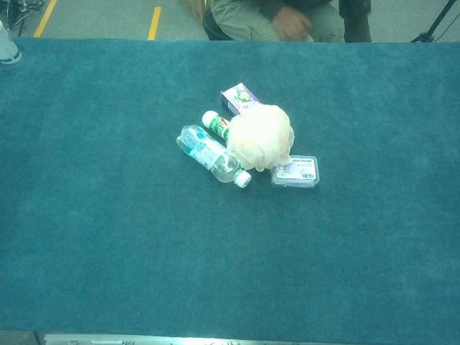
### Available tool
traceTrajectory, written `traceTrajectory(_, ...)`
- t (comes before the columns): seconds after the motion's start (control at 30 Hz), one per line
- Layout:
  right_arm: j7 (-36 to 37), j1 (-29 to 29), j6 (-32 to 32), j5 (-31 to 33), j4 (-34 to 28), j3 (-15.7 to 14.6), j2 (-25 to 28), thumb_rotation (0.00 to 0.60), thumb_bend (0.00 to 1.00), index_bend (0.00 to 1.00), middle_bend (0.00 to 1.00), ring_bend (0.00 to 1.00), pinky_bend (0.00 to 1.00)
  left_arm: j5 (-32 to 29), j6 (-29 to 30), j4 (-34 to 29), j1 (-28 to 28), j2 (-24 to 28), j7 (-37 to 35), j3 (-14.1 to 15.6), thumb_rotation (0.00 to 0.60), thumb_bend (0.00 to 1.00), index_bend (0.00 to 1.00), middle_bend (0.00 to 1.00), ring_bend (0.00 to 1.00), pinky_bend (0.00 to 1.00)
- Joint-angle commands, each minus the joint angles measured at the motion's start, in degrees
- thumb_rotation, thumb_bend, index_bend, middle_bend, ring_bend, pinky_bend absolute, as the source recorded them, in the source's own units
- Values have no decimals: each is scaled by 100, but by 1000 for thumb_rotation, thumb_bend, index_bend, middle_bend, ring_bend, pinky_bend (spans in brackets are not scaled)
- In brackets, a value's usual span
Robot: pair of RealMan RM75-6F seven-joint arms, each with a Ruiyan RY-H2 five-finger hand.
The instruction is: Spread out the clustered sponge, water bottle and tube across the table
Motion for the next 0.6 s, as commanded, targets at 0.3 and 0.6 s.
traceTrajectory(0.3,61,53,-46,13,75,27,-39,600,335,291,308,189,285,-14,-40,-58,-37,23,98,-16,600,271,316,235,165,195)
traceTrajectory(0.6,76,98,-47,-7,79,59,-63,600,335,290,308,189,285,-53,-330,22,-213,104,-59,-57,600,270,316,235,165,195)
